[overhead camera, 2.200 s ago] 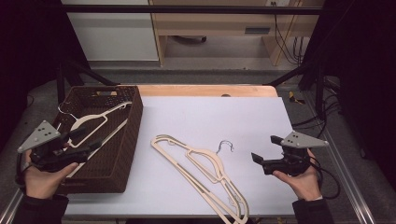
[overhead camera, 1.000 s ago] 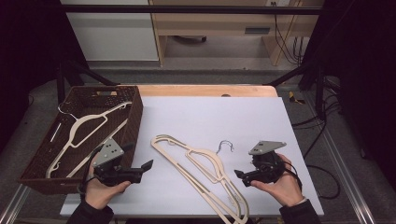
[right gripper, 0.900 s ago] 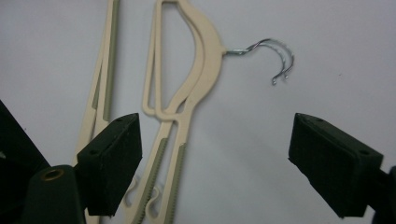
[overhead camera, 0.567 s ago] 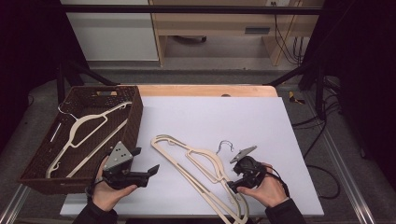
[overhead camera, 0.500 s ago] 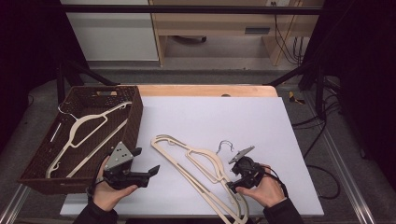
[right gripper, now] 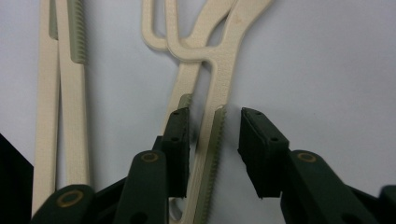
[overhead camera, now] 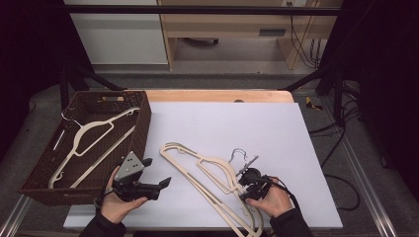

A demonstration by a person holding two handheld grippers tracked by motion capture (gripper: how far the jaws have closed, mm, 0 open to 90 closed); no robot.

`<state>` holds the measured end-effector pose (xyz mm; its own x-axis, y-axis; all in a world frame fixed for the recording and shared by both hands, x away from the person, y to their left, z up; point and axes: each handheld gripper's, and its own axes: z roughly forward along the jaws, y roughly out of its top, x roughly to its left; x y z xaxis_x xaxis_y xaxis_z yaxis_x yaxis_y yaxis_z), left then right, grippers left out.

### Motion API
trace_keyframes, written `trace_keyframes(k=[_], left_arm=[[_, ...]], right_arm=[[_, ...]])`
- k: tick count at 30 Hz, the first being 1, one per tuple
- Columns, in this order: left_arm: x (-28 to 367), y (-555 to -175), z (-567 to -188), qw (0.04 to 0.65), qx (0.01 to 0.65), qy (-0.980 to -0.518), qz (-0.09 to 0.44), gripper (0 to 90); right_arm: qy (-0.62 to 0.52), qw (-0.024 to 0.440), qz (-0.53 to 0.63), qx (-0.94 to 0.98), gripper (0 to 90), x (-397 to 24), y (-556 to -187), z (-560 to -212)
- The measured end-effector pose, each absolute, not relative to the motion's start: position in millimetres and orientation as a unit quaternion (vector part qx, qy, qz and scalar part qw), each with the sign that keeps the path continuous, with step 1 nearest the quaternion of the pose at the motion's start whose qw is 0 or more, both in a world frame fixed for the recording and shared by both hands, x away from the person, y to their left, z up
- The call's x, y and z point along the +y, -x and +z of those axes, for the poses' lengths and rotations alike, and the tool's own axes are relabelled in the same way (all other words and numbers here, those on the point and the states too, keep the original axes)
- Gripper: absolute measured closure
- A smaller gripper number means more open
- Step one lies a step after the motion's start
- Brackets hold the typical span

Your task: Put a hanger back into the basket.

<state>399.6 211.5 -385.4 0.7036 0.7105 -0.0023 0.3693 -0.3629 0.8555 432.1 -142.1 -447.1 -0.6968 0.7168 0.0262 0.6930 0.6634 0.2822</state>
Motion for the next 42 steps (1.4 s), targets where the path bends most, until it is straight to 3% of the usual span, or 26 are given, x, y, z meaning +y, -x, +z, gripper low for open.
trace_keyframes(k=[4,12,18,20,28,42], left_arm=[[212,-400,-386,0.453,0.336,-0.805,0.186,12.9],[212,-401,-387,0.45,0.336,-0.806,0.187,13.2],[212,-402,-388,0.447,0.334,-0.809,0.185,13.4],[212,-402,-388,0.447,0.334,-0.809,0.184,13.4],[214,-403,-386,0.447,0.335,-0.809,0.184,13.5],[218,-406,-368,0.439,0.32,-0.817,0.194,13.7]], right_arm=[[-0.395,0.04,0.128,0.909,74.6,-141,-433,-448],[-0.398,0.033,0.116,0.909,79.6,-145,-438,-447],[-0.373,0.03,0.109,0.921,78.3,-149,-442,-447],[-0.38,0.02,0.11,0.918,72.9,-148,-442,-447],[-0.365,0.039,0.089,0.926,79.5,-142,-441,-448],[-0.364,0.059,0.12,0.922,81.0,-154,-437,-433]])
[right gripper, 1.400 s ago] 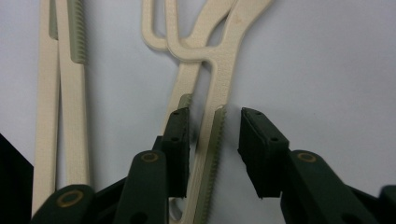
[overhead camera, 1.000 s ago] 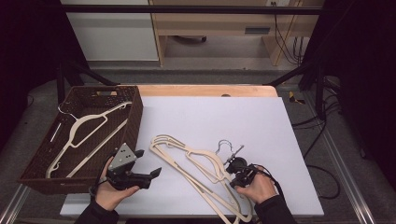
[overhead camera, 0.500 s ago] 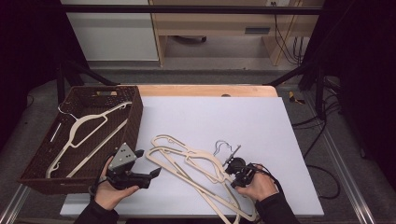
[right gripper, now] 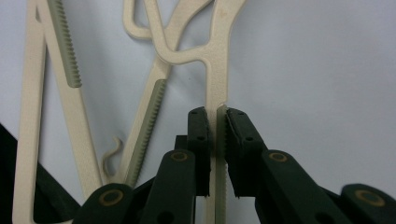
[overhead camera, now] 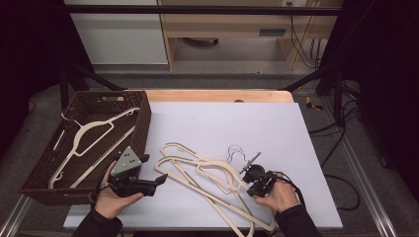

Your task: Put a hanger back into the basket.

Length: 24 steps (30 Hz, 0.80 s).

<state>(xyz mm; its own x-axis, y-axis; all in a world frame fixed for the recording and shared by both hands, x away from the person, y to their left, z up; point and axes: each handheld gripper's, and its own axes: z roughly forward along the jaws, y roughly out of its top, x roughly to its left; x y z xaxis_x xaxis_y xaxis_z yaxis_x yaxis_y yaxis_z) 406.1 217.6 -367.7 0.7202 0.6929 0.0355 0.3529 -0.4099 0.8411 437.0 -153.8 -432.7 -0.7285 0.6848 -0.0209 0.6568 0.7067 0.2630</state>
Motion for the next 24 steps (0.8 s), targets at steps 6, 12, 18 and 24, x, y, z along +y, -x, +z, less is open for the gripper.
trace_keyframes(k=[6,12,18,24], left_arm=[[216,-409,-353,0.433,0.309,-0.825,0.193,14.1],[215,-418,-338,0.415,0.293,-0.842,0.181,14.5],[209,-429,-322,0.381,0.257,-0.874,0.157,15.2],[202,-440,-313,0.323,0.202,-0.916,0.129,16.9]], right_arm=[[-0.353,0.081,0.153,0.919,81.0,-167,-433,-409],[-0.325,0.083,0.181,0.925,81.0,-175,-427,-388],[-0.279,0.091,0.193,0.936,80.9,-174,-418,-368],[-0.252,0.099,0.212,0.939,80.9,-175,-409,-351]])
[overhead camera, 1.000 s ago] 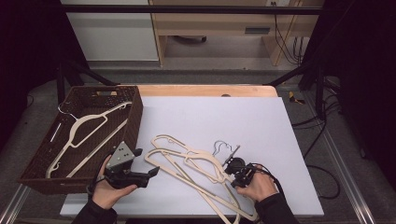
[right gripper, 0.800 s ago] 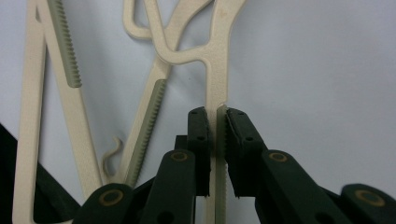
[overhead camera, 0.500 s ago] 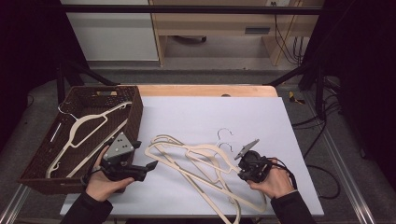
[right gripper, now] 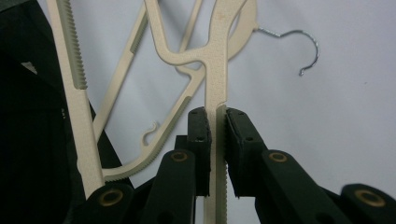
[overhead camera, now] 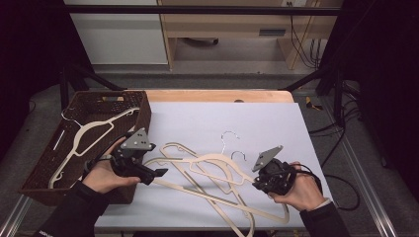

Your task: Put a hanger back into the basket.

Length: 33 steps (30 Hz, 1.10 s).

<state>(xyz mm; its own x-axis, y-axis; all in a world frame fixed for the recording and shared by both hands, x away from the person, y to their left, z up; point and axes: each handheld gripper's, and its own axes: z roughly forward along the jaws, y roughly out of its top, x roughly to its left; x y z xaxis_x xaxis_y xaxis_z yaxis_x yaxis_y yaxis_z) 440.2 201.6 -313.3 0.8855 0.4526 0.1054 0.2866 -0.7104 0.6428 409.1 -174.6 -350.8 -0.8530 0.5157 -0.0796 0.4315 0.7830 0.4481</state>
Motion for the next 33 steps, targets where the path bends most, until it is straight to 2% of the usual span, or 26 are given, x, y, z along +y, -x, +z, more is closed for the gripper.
trace_keyframes(k=[5,11,16,22,33], left_arm=[[192,-448,-316,0.285,0.157,-0.939,0.107,23.2],[184,-458,-325,0.26,0.147,-0.951,0.077,33.1],[182,-464,-330,0.242,0.138,-0.959,0.052,50.7],[182,-463,-332,0.238,0.118,-0.964,0.028,66.6],[182,-462,-331,0.229,0.122,-0.966,-0.001,70.2]], right_arm=[[-0.233,0.106,0.214,0.943,80.9,-172,-402,-337],[-0.21,0.114,0.218,0.946,80.9,-167,-395,-330],[-0.203,0.112,0.218,0.948,80.9,-165,-393,-326],[-0.201,0.11,0.216,0.949,80.8,-164,-393,-325],[-0.188,0.114,0.215,0.952,80.7,-160,-393,-325]])
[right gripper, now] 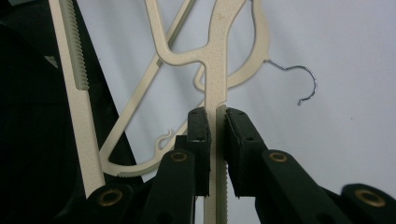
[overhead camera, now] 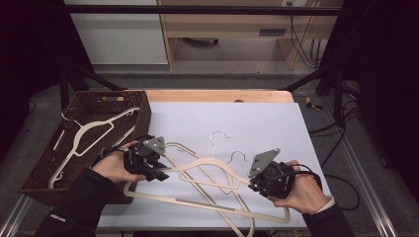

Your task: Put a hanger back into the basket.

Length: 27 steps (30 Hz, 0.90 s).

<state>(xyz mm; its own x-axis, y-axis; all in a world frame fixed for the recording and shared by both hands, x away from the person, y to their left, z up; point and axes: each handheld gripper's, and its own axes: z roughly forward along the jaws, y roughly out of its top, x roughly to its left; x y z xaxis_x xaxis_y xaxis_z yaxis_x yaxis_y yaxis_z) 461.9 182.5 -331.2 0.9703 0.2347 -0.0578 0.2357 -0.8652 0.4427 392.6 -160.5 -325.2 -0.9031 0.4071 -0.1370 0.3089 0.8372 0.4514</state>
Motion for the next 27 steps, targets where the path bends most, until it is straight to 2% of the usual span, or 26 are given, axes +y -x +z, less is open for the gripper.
trace_keyframes(k=[6,18,27], left_arm=[[184,-461,-328,0.233,0.124,-0.965,-0.007,75.4],[185,-457,-325,0.235,0.109,-0.965,-0.035,78.4],[183,-451,-322,0.243,0.097,-0.965,-0.034,79.6]], right_arm=[[-0.182,0.124,0.213,0.952,80.5,-159,-394,-327],[-0.164,0.131,0.217,0.953,79.9,-160,-398,-330],[-0.166,0.132,0.224,0.951,78.3,-164,-403,-333]])
